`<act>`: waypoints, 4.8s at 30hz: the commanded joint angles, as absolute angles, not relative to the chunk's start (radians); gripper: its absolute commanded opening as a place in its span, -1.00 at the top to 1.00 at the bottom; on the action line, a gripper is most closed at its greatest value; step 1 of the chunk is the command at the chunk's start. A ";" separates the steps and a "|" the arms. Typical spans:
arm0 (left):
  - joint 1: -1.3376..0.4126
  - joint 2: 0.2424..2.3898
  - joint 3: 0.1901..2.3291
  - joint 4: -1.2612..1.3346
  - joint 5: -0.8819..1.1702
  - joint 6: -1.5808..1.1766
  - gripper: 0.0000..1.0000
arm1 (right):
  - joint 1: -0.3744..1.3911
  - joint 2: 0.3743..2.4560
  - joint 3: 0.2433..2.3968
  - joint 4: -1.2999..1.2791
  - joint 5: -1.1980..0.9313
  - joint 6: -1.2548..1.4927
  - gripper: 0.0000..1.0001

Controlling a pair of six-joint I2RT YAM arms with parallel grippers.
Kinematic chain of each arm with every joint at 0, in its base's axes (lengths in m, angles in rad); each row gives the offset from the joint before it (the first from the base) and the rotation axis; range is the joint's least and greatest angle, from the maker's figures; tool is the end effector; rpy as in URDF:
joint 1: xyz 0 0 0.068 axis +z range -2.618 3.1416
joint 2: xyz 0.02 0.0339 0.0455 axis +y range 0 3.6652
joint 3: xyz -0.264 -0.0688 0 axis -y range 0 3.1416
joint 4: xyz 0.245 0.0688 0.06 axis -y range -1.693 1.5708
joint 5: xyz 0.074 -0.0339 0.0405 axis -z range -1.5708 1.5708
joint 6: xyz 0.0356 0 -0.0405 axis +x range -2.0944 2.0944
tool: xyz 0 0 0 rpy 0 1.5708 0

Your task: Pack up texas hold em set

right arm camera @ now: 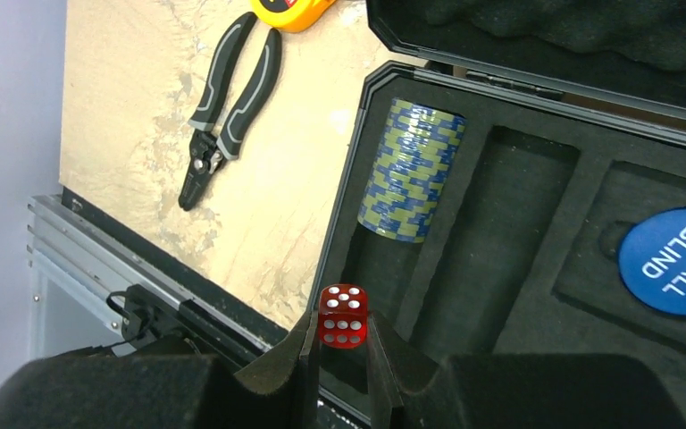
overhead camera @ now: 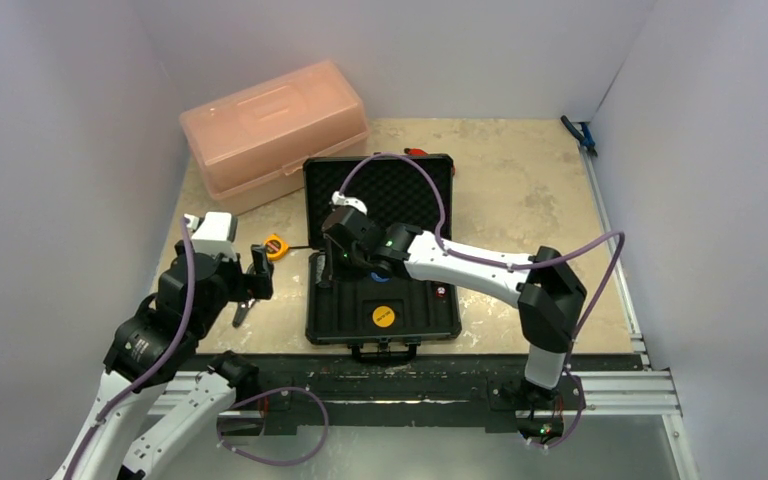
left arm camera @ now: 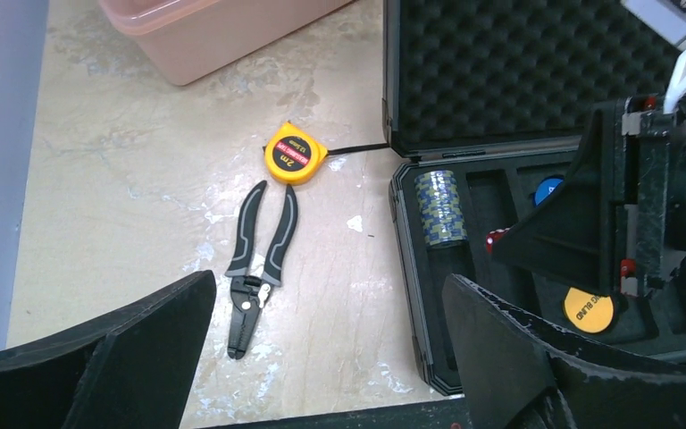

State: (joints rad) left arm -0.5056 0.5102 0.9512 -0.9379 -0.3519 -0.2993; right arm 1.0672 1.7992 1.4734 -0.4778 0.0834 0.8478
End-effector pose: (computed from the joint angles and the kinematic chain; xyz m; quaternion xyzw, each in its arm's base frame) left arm 0.0759 -0.0280 0.3501 -0.0020 0.8507 -0.0589 0.5223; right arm 0.1990 0.3551 0.2703 -0.0859 0.9227 0.2835 0.2468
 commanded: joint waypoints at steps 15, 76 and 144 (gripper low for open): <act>-0.494 0.482 0.953 -0.926 -0.382 -0.313 -1.00 | 1.124 1.971 1.625 -0.532 0.101 0.840 1.00; -0.491 0.461 0.947 -0.914 -0.345 -0.306 -1.00 | 1.135 2.098 1.712 -0.648 0.329 0.972 0.80; -0.484 0.601 0.935 -0.883 -0.140 -0.360 -0.95 | 0.892 1.353 1.091 -0.673 0.480 0.787 0.00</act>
State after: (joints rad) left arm -0.4908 0.5591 0.9367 -0.9279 -0.2321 -0.3309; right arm 0.9749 1.4193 1.0901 -0.7265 0.4545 0.8867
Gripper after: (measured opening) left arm 0.990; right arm 0.488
